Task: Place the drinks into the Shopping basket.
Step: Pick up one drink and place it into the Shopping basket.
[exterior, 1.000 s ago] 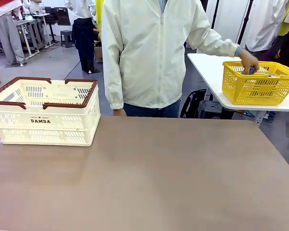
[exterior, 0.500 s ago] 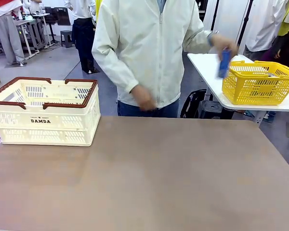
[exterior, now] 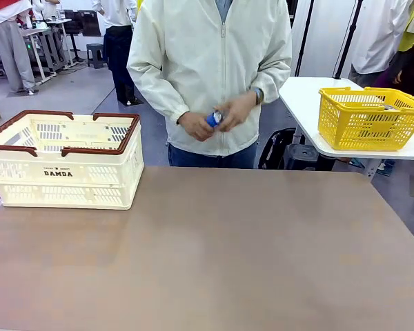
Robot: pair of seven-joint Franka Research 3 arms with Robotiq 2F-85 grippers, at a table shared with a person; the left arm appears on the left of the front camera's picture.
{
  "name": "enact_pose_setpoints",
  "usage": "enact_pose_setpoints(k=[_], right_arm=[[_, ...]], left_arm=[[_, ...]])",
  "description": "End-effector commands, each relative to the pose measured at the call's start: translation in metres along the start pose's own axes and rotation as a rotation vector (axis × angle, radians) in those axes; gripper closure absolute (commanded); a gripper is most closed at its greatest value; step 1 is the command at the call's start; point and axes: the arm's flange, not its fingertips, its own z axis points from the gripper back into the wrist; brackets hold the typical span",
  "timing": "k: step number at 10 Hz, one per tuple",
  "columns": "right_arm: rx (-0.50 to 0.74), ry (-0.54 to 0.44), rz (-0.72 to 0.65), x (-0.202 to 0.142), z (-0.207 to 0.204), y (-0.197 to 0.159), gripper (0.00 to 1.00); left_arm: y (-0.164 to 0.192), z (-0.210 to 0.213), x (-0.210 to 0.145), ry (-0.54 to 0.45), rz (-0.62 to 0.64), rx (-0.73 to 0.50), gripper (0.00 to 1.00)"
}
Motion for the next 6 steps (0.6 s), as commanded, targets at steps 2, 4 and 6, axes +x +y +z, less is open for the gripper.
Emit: enact_pose_setpoints(k=[2, 4, 6], right_arm=[[0.017, -0.003, 0.015, 0.0042, 0.0006, 0.0066, 0.00], [0.017, -0.003, 0.015, 0.0042, 0.0006, 0.0066, 0.00], [0.017, -0.003, 0.015, 0.0042, 0.0006, 0.0066, 0.00]], left_arm=[[-0.0028, 0.0024, 0.0003, 0.012, 0.002, -0.002, 0.00], [-0.0028, 0.0024, 0.0003, 0.012, 0.002, -0.002, 0.00], [-0.0028, 0.0024, 0.0003, 0.012, 0.002, -0.002, 0.00]])
